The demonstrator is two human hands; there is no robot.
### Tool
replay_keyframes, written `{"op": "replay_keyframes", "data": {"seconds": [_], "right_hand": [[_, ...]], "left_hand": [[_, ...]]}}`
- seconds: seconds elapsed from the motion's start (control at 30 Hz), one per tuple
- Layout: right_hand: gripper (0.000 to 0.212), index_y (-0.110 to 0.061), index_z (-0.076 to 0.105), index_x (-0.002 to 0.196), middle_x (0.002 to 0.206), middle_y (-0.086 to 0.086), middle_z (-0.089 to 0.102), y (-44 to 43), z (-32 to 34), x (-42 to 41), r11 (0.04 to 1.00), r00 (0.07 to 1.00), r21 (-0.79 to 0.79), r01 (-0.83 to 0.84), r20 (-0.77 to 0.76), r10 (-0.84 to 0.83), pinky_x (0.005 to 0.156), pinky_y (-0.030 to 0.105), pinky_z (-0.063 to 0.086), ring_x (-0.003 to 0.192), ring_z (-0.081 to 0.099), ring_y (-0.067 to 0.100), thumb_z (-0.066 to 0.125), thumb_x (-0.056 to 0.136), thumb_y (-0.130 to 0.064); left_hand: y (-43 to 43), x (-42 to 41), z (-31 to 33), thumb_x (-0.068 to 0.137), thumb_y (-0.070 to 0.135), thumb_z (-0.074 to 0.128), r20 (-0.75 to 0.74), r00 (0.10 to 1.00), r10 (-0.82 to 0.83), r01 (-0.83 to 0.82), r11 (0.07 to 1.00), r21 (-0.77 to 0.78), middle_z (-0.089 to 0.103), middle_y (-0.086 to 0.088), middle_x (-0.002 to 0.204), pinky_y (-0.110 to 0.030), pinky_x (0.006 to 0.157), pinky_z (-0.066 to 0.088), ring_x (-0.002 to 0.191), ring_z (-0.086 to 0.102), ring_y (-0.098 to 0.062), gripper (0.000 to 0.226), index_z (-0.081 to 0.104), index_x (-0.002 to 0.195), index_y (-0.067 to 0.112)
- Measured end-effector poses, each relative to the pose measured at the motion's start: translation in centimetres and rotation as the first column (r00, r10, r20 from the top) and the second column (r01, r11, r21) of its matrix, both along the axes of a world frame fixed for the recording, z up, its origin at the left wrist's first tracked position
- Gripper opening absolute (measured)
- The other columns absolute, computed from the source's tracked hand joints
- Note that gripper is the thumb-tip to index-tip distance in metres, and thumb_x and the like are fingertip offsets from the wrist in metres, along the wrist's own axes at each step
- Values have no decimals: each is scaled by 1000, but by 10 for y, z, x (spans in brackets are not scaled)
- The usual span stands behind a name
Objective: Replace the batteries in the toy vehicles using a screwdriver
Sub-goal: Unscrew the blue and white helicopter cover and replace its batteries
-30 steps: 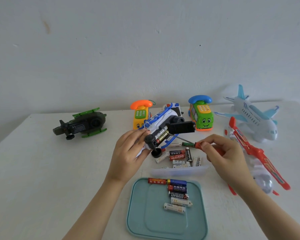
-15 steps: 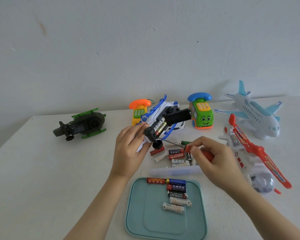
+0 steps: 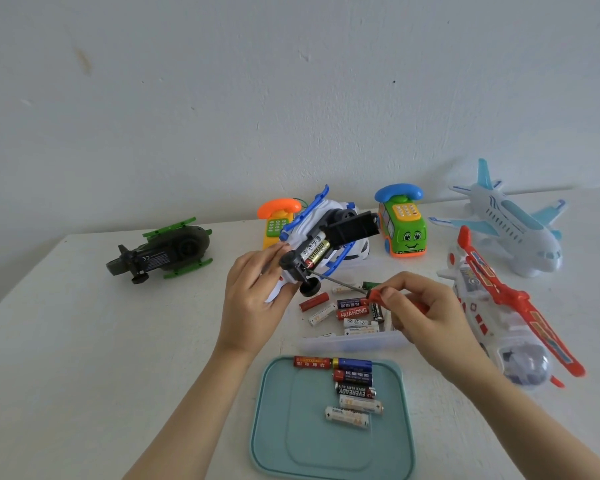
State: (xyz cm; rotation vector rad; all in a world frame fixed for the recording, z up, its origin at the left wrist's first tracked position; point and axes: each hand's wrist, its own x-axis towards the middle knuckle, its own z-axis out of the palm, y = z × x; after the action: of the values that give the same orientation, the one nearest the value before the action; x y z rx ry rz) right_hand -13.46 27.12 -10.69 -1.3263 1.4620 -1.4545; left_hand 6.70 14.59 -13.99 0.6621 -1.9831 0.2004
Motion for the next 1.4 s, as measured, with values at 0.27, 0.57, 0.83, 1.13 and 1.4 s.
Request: {"op": "replay_keyframes", "data": {"seconds": [0.27, 0.57, 0.83, 1.13, 1.4], "right_hand": [[18, -15, 65, 82, 44, -7, 46, 0, 1, 2, 1000, 997, -13, -14, -72, 13, 43, 14, 26, 42, 31, 4, 54, 94, -10], [15, -25, 57, 108, 57, -12, 53, 3, -9, 21, 999, 819, -5, -39, -573, 29, 45, 19, 34, 53, 51, 4, 49, 96, -30], [16, -21, 57, 108, 52, -18, 51, 9, -13, 29, 998, 826, -32, 61, -559, -69, 41, 19, 30, 45, 47, 9, 48, 96, -25], [12, -19, 61, 98, 61, -17, 57, 14, -7, 11, 995, 830, 6, 100, -553, -80, 41, 18, 32, 44, 47, 8, 50, 95, -23], [11, -28, 65, 95, 64, -23, 60, 19, -9, -1, 984, 796, 112, 137, -604, -42, 42, 17, 34, 45, 50, 3, 54, 92, -29]], "left_hand": [[0, -1, 2, 87, 24, 66, -8, 1000, -3, 3, 1000, -4, 67, -16, 113, -30, 90, 46, 106, 56, -23, 41, 53, 123, 9], [-1, -7, 5, 86, 16, 68, -39, 997, 72, -74, 997, -32, 67, -16, 111, -30, 90, 42, 101, 55, -24, 35, 64, 116, -1], [-7, -3, 6, 89, 18, 62, -8, 991, 130, -130, 991, -15, 68, -17, 108, -30, 89, 41, 100, 53, -23, 34, 67, 113, -5], [-15, 14, -1, 89, 21, 64, 111, 984, 137, -129, 989, -75, 68, -16, 111, -30, 88, 42, 101, 55, -23, 34, 68, 112, -4], [-19, 24, -2, 91, 19, 64, 149, 982, 117, -94, 983, -156, 66, -15, 113, -31, 85, 43, 101, 55, -23, 31, 64, 114, -1]]}}
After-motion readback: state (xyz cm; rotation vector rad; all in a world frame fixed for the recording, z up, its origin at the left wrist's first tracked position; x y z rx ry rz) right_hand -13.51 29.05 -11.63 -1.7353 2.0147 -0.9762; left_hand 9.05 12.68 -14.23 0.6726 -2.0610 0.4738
